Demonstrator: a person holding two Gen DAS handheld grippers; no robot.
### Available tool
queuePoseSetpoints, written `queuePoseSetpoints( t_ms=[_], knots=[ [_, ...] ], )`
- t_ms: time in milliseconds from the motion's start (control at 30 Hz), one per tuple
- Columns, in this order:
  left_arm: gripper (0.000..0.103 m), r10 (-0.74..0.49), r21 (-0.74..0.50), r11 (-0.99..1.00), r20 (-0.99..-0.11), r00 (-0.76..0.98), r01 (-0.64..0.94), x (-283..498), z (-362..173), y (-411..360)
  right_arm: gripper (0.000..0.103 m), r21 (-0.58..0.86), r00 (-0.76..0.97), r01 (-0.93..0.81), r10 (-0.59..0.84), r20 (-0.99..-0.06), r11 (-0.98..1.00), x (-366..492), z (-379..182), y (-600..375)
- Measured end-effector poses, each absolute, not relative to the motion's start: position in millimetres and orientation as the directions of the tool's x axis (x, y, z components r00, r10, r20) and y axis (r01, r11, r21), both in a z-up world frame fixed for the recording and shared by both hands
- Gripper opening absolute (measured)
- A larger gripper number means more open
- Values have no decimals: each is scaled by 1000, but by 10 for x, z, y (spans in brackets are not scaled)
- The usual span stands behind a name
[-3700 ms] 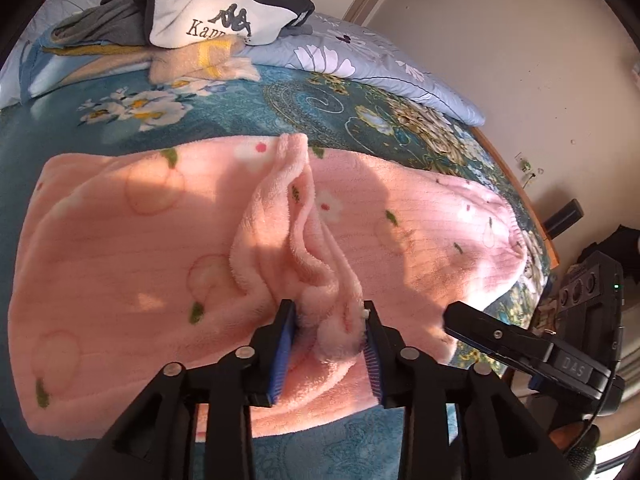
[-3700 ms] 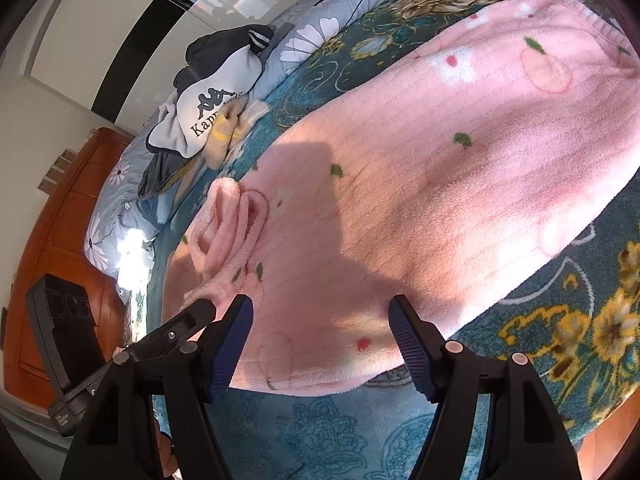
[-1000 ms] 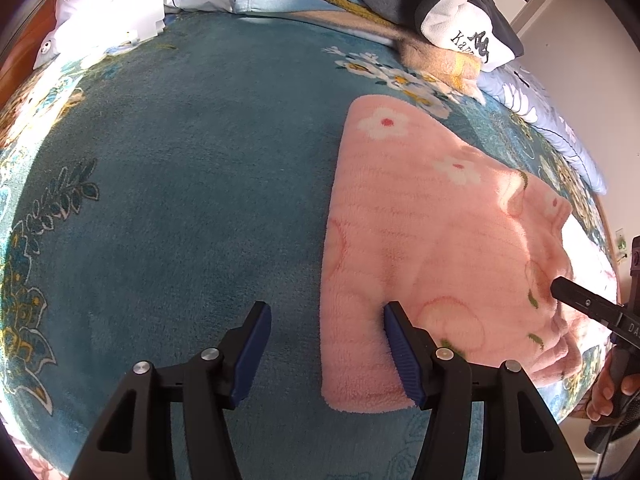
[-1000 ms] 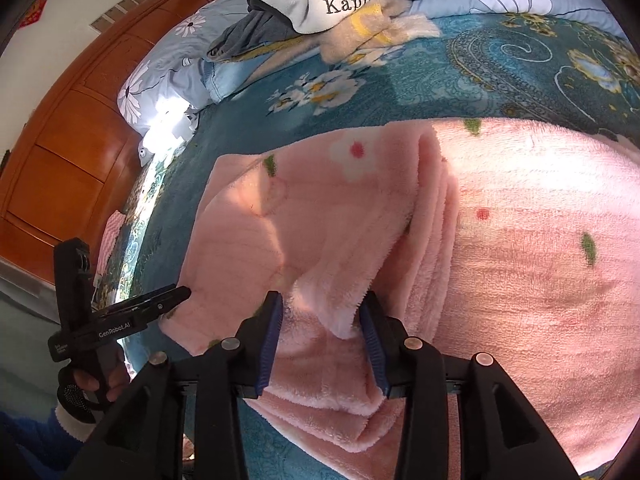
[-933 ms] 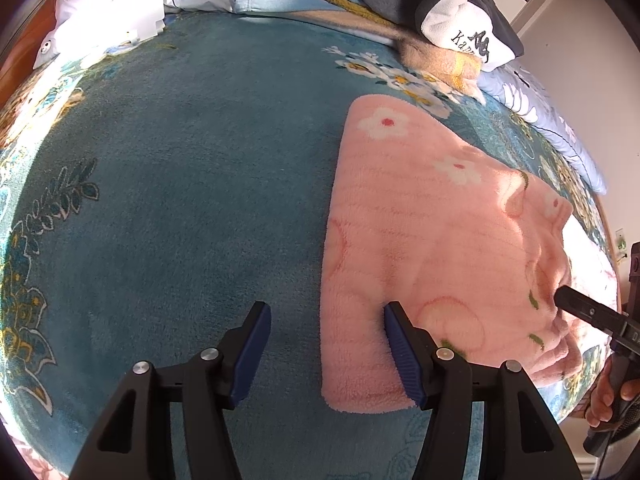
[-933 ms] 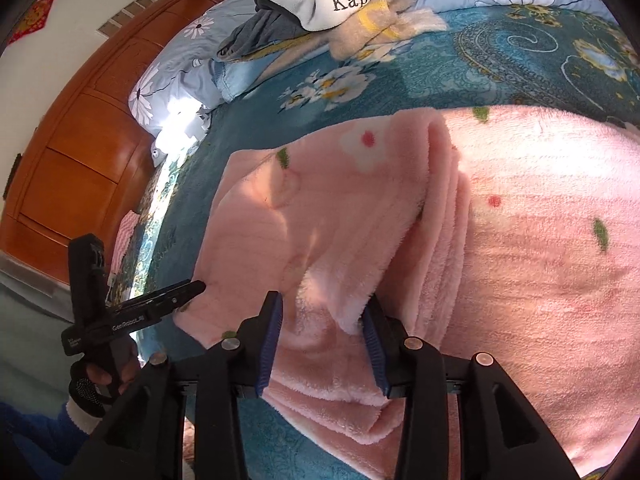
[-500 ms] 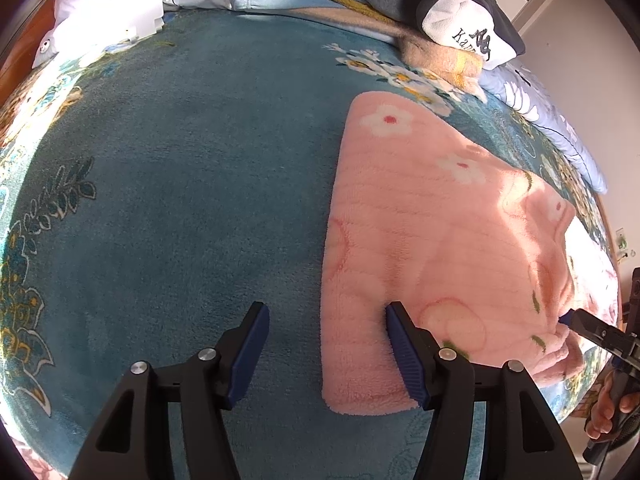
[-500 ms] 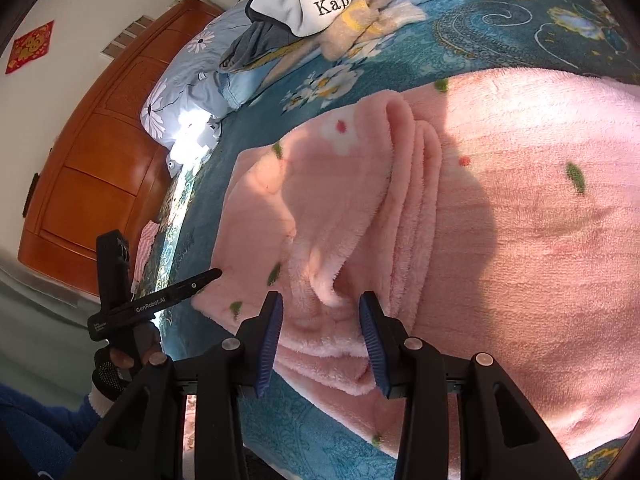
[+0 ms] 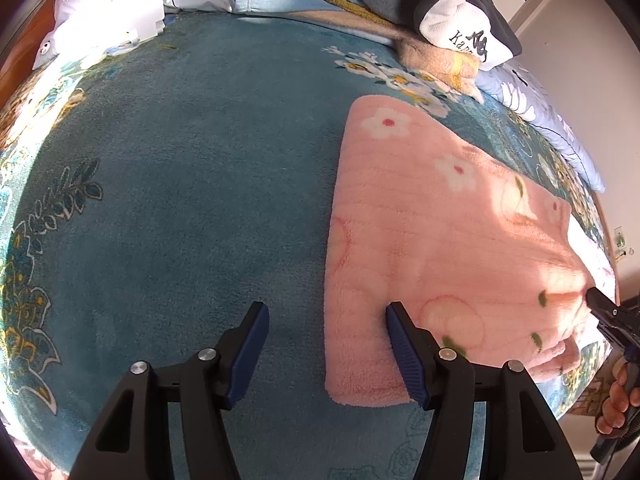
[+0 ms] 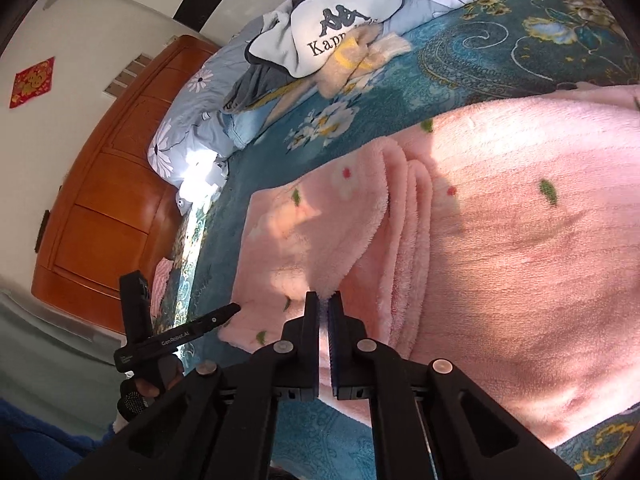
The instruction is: Fold clothes
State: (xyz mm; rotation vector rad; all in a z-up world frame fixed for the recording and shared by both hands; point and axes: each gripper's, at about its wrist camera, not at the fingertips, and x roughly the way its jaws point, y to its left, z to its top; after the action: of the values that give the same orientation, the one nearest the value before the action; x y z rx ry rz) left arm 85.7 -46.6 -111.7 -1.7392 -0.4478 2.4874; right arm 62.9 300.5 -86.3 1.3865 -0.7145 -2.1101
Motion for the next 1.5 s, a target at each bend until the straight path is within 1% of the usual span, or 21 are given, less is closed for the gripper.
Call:
queuePoseSetpoints(
  t_ms=[33, 67, 167, 233, 400, 433, 467, 533, 567, 733, 867, 967, 1000, 1033, 1067, 1167, 1367, 1500],
  knots=[
    [64, 228, -281, -954, -907, -355, 104, 863, -1117, -467, 4, 670, -354, 127, -664, -658, -732, 657, -833, 3043],
    [64, 231, -283, -954, -907, -353, 103, 861, -1124, -467, 4, 656, -350, 116, -649, -676, -746, 669, -857, 3061],
    [64, 235, -288, -951, -908, -348, 109, 854, -1150, -470, 4, 616, -321, 68, -602, -731, -785, 667, -1044, 3064],
    [64, 235, -289, -951, -908, -348, 111, 857, -1158, -470, 4, 604, -304, 43, -587, -751, -796, 649, -1161, 3050],
    [66, 237, -293, -949, -908, -346, 118, 870, -1165, -487, 7, 579, -322, 63, -566, -759, -813, 655, -1084, 3011],
    [66, 236, -291, -949, -909, -345, 119, 868, -1168, -488, 15, 565, -332, 67, -553, -764, -822, 661, -1052, 3018],
    [66, 233, -289, -950, -909, -345, 118, 866, -1169, -484, 30, 554, -339, 66, -541, -770, -830, 661, -1041, 3035],
    [66, 229, -283, -952, -911, -344, 116, 863, -1170, -476, 47, 539, -350, 58, -522, -778, -841, 656, -1041, 3072],
    [66, 226, -280, -953, -911, -344, 114, 862, -1171, -472, 47, 546, -348, 54, -528, -775, -836, 645, -1063, 3084],
    [66, 227, -281, -953, -912, -342, 116, 859, -1176, -483, 47, 586, -319, 20, -561, -764, -810, 525, -1264, 3046],
    [66, 225, -281, -952, -912, -342, 125, 851, -1182, -463, 48, 672, -334, -10, -631, -700, -740, 465, -1315, 3045],
    [66, 221, -277, -953, -914, -340, 125, 852, -1181, -459, 47, 696, -345, 1, -654, -674, -718, 467, -1278, 3011],
    [66, 220, -276, -953, -915, -339, 125, 850, -1181, -458, 46, 703, -351, -4, -658, -666, -711, 471, -1270, 3017],
    [66, 219, -274, -954, -915, -340, 125, 850, -1176, -457, 35, 711, -357, -8, -662, -659, -703, 474, -1263, 3024],
    [66, 217, -273, -954, -915, -341, 125, 850, -1170, -455, 19, 711, -359, -13, -661, -659, -703, 470, -1253, 3027],
    [66, 212, -268, -955, -915, -343, 124, 850, -1151, -450, 14, 710, -370, -15, -656, -658, -704, 457, -1189, 3029],
    [66, 245, -297, -949, -905, -349, 103, 852, -1080, -396, 12, 706, -444, 45, -648, -619, -706, 413, -759, 3122],
    [67, 276, -310, -950, -893, -355, 43, 846, -994, -243, 12, 656, -503, 87, -602, -621, -750, 463, -460, 3283]
  ],
)
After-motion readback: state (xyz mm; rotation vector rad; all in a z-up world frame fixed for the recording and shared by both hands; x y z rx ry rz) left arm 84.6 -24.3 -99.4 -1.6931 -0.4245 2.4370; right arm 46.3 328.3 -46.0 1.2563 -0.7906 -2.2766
